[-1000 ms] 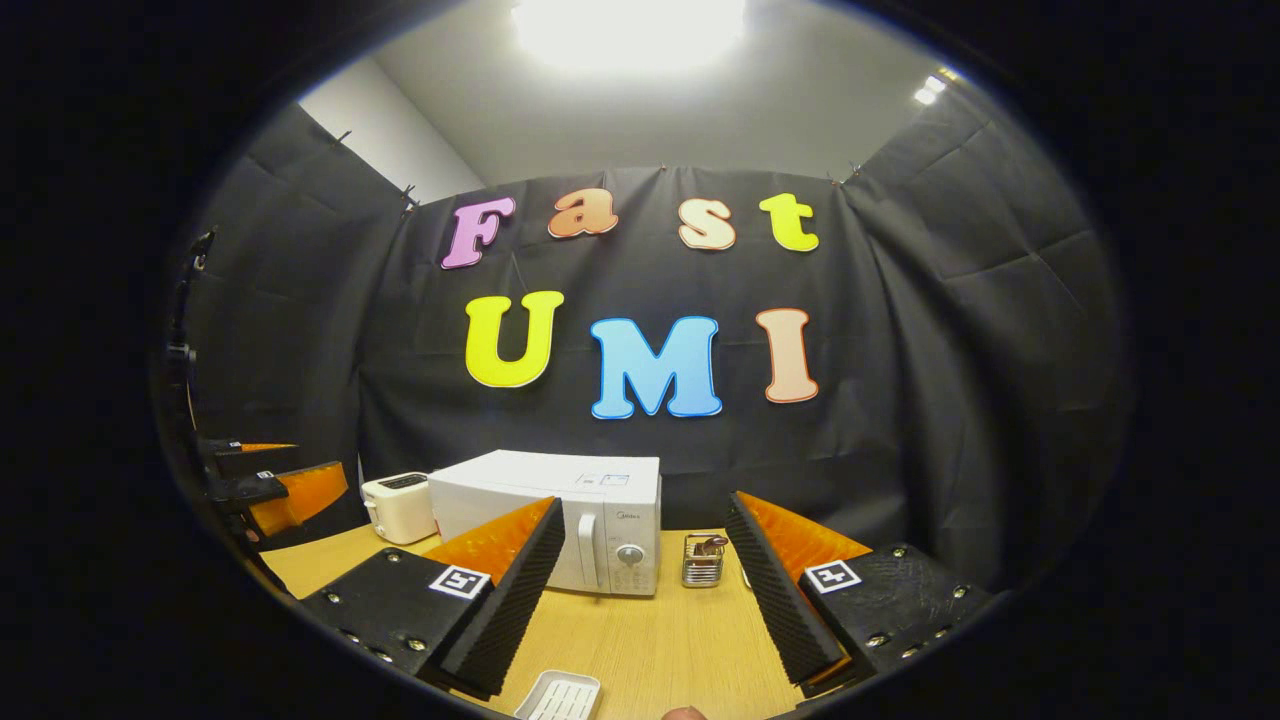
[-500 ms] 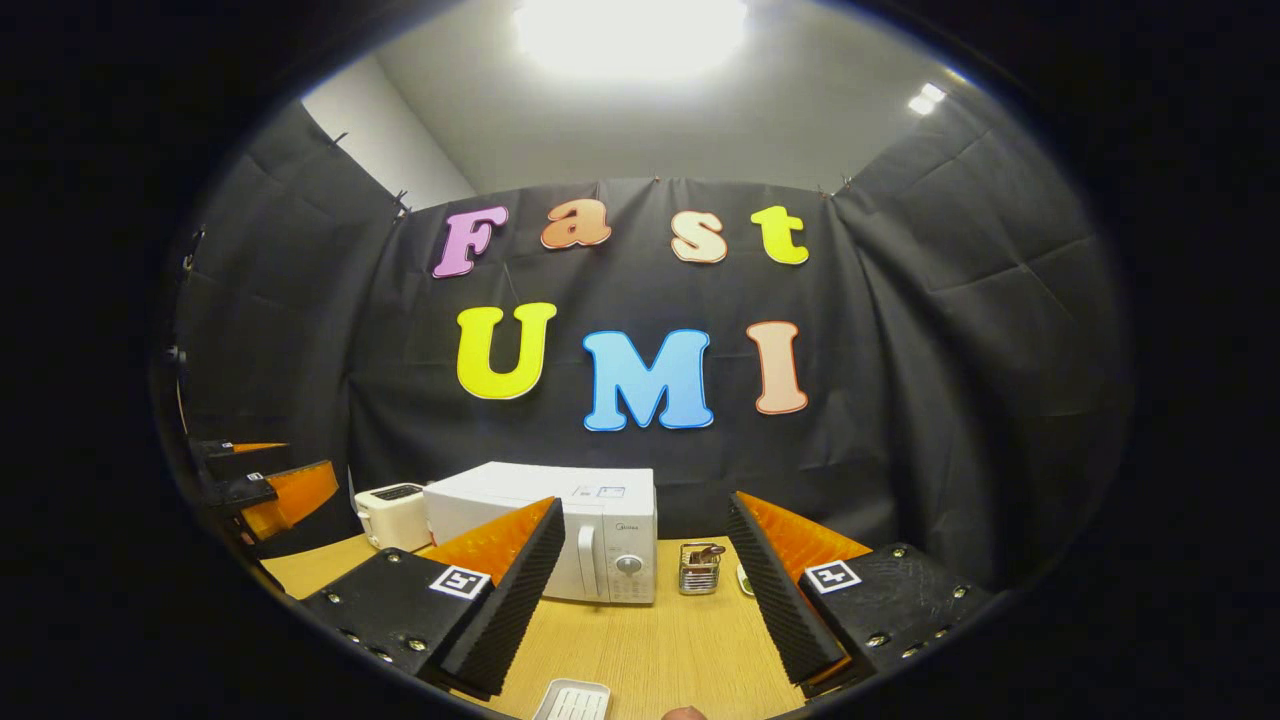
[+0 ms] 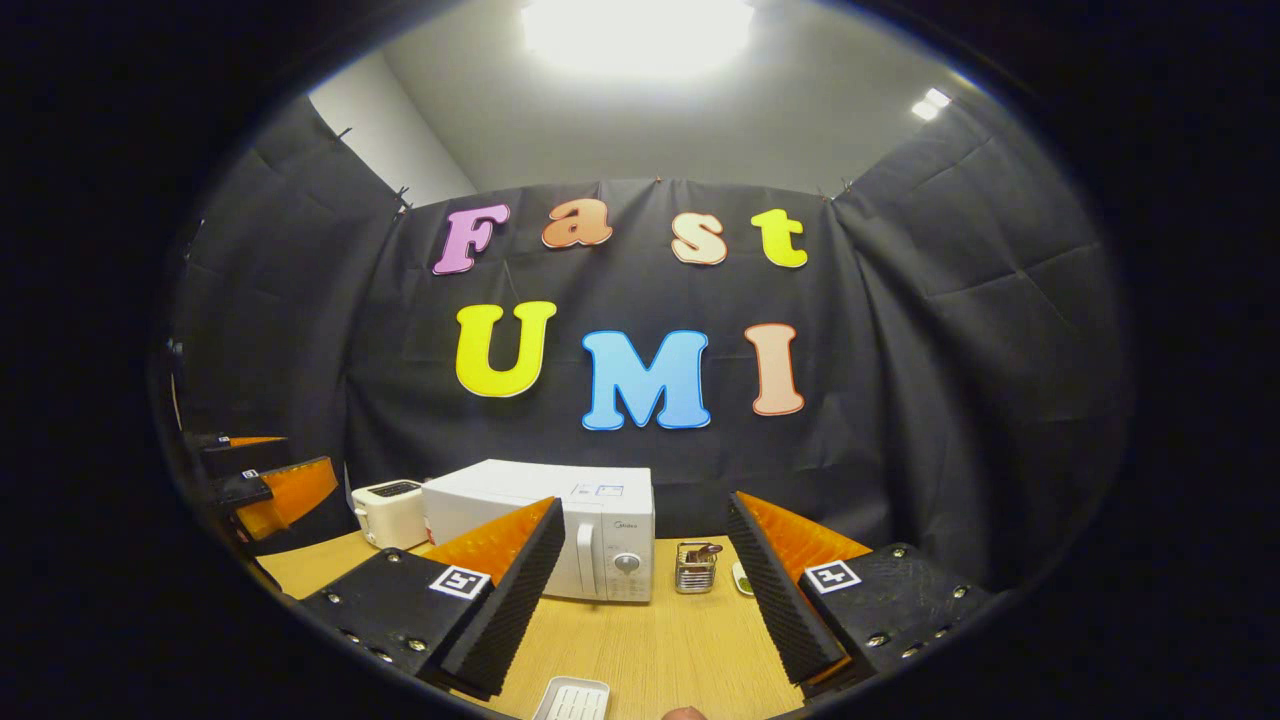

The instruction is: Open the microwave oven with the left hand, put the food in, and close the microwave oven.

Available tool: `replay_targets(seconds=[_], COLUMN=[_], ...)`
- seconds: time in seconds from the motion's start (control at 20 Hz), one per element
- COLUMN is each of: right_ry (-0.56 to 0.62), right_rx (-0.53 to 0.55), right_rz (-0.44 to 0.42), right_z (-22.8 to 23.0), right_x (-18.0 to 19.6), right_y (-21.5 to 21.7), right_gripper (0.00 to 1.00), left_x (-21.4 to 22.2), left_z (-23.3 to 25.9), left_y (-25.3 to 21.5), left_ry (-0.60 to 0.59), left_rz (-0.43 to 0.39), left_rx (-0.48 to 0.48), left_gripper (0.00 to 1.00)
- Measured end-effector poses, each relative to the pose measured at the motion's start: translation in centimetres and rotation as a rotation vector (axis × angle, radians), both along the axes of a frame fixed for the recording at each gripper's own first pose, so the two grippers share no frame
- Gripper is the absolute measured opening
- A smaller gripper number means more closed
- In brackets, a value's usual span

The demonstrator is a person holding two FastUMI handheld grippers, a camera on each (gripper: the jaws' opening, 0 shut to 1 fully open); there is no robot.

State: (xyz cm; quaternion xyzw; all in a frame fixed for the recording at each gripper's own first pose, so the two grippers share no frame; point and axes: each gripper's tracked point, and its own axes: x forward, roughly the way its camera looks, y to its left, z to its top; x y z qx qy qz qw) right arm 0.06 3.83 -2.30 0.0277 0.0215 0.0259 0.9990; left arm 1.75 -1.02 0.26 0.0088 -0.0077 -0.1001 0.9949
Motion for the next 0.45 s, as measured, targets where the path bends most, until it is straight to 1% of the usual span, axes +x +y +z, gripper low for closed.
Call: replay_targets(seconds=[0.15,0.25,0.45], right_ry=[-0.009,-0.014,-0.006], right_rx=[-0.010,-0.013,-0.001], right_rz=[-0.001,-0.008,0.000], right_z=[0.2,0.4,0.3], right_x=[0.0,-0.2,-0.1], right_y=[-0.1,-0.2,-0.1], right_gripper=[0.99,0.99,0.99], left_x=[0.0,0.2,0.3], left_z=[-0.1,0.1,0.2], left_y=[0.4,0.8,1.2], left_ry=[0.002,-0.003,-0.004], left_rz=[0.004,0.008,0.008], left_rx=[-0.007,-0.006,-0.008], left_gripper=[0.99,0.96,0.99])
